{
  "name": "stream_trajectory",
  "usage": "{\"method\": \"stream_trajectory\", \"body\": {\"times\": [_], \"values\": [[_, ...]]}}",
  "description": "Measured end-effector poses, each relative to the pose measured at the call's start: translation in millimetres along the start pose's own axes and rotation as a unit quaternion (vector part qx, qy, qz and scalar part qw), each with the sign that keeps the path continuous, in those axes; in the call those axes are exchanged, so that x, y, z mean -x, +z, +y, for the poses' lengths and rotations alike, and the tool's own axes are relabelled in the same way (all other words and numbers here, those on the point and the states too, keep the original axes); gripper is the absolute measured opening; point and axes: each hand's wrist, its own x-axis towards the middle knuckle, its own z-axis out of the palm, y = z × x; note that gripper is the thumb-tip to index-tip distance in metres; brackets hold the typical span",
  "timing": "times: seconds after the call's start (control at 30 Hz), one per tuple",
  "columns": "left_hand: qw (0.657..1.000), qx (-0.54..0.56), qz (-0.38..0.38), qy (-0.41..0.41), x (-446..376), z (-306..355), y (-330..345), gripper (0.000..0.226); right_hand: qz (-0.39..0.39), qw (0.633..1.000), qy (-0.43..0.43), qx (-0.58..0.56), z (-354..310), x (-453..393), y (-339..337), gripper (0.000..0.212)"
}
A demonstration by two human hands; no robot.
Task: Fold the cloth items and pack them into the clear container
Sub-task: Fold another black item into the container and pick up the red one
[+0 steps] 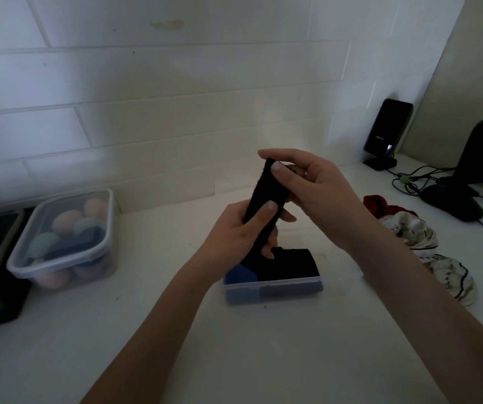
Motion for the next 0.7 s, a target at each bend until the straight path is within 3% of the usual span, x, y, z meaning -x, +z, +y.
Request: {"method": "stream_trajectory", "body": {"times": [0.17, 0.3, 0.57, 0.7], "values": [[0.996, 0.067, -0.035, -0.040, -2.4, -0.1, -0.3, 0.070, -0.019, 1.000, -0.013, 0.010, -0.3, -0.2, -1.8, 0.025], [0.987, 0.134, -0.057, -0.073, -1.8, 1.7, -0.9, 0.077, -0.020, 0.999, -0.004, -0.030, -2.9, 0.5, -2.5, 0.027], [0.975, 0.185, -0.090, -0.086, 3.4, 9.4, -0.2, 0.036, -0.017, 0.999, 0.013, -0.024, -4.4, 2.3, -4.7, 0.023], [0.979, 0.188, -0.046, -0.065, 2.5, 9.7, -0.4, 0.033, -0.005, 0.998, 0.046, -0.038, -1.0, 1.0, -4.6, 0.048]]}}
